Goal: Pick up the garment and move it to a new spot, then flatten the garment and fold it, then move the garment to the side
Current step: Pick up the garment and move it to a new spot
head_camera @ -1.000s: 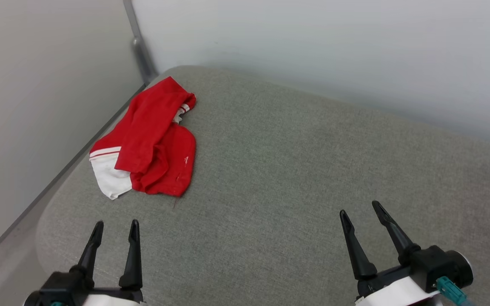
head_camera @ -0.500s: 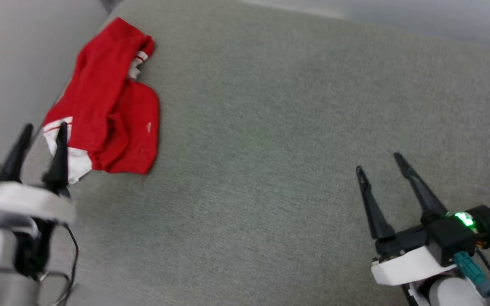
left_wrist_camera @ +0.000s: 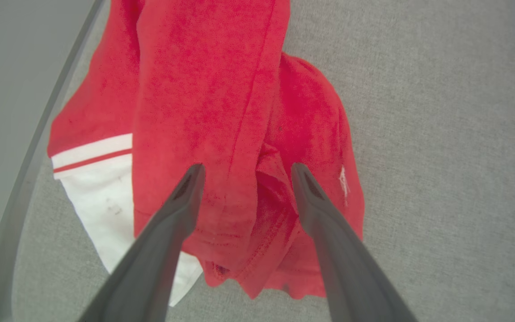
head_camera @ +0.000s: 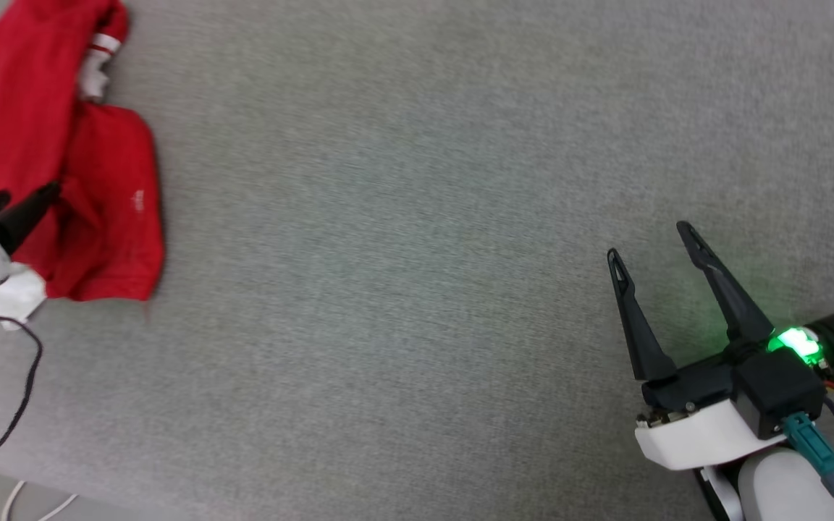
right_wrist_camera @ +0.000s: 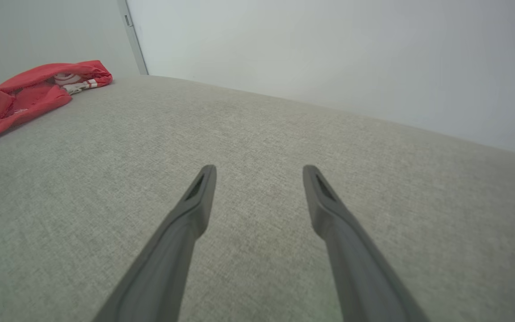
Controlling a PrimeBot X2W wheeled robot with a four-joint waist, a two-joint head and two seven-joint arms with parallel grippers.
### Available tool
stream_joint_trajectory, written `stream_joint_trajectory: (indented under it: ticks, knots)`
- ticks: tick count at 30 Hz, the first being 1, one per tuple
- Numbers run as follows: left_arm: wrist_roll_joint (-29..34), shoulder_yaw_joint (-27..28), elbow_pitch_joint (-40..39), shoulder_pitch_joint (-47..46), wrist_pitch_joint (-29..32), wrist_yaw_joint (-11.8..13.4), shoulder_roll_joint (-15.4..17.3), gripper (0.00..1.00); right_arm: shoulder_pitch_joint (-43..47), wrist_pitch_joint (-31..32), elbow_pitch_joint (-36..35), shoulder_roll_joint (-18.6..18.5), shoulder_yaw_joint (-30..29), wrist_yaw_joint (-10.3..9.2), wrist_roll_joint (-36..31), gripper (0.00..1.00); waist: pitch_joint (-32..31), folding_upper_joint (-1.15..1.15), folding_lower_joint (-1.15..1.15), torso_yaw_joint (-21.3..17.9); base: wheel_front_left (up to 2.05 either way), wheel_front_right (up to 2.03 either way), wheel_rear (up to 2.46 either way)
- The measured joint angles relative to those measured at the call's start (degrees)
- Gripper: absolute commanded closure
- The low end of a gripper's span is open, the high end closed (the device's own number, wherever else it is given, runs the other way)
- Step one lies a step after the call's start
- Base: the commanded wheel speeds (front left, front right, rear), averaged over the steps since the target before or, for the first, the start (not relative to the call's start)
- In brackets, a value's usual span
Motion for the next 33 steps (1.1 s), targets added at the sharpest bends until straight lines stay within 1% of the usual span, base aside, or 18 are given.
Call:
stream_joint_trajectory:
  ticks: [1,2,3,7,9,15,16,17,20,22,23,25,30,33]
  knots:
    - [-0.87,-0.62,0.98,-0.68,1.71,0.0,0.48,0.0,-0.32,0.0,-0.18,0.0,0.03,0.0,-0.16,0.0,0.67,0.0,0.0,-0.43,0.0,0.0,0.0]
    - [-0.87,-0.62,0.98,-0.68,1.71,0.0,0.48,0.0,-0.32,0.0,-0.18,0.0,0.03,0.0,-0.16,0.0,0.67,0.0,0.0,-0.43,0.0,0.0,0.0]
    - [-1.9,-1.43,3.07,-1.64,3.36,0.0,0.9,0.0,-0.83,0.0,-0.35,0.0,0.11,0.0,-0.31,0.0,1.94,0.0,0.0,-1.27,0.0,0.0,0.0]
    - [-2.79,-2.38,5.81,-3.99,4.2,0.01,1.29,0.0,-0.94,-0.07,-0.55,0.1,-0.08,-0.01,-0.69,0.0,3.72,0.0,0.0,-2.57,0.0,0.0,0.0]
    - [-4.25,-3.21,8.21,-5.47,5.2,0.01,0.87,0.0,-1.8,-0.31,-0.9,0.13,0.0,0.0,-1.24,0.0,5.3,0.0,0.0,-3.69,0.0,0.0,0.0]
    - [-5.7,-5.35,10.71,-7.79,7.69,0.01,1.69,0.0,-2.15,-0.57,-1.13,0.38,-0.19,0.0,-1.4,0.0,6.83,0.0,-0.01,-5.03,0.0,0.0,0.0]
    - [-6.23,-5.84,10.94,-8.12,8.32,0.01,1.82,0.59,-2.15,-0.59,-1.08,0.47,-0.24,0.0,-1.49,0.0,6.87,0.0,-0.02,-5.21,0.0,0.0,0.0]
    - [-6.65,-6.28,10.9,-8.25,8.7,0.08,1.97,1.0,-2.15,-0.65,-0.91,0.54,-0.31,0.0,-1.65,0.0,6.81,0.0,-0.02,-5.3,0.0,0.0,0.0]
    - [-7.79,-7.8,9.69,-8.16,9.05,0.29,2.75,1.0,-2.19,-0.82,-0.33,0.77,-0.43,0.0,-1.8,0.0,6.3,0.0,-0.01,-5.43,0.0,0.0,0.0]
    - [-8.57,-8.37,9.23,-7.66,7.9,0.32,2.94,1.0,-2.22,-1.07,0.03,0.99,-0.53,0.0,-1.8,0.0,5.75,0.0,-0.01,-5.5,0.0,0.0,0.0]
    - [-8.73,-9.57,8.26,-7.24,6.48,0.31,3.18,1.0,-2.33,-1.08,0.71,1.16,-0.66,0.0,-1.79,0.0,5.11,0.0,-0.01,-5.54,0.0,0.0,0.0]
    - [-8.29,-10.45,7.64,-7.09,5.8,0.31,3.56,1.0,-2.48,-1.1,1.19,1.27,-0.56,0.0,-1.79,0.0,4.71,0.0,-0.01,-5.58,0.0,0.0,0.0]
    - [-6.79,-14.68,2.65,-6.34,-0.53,0.09,4.57,1.0,-2.92,-1.41,3.44,1.82,-0.31,0.0,-1.15,0.0,2.06,0.0,-0.01,-6.07,0.0,0.0,0.0]
    - [-1.16,-22.19,-3.58,-5.75,-3.32,0.0,7.73,1.0,-3.1,-1.77,4.93,2.2,-0.48,0.0,-0.31,0.0,-0.05,0.0,-0.01,-6.7,0.0,0.0,0.0]
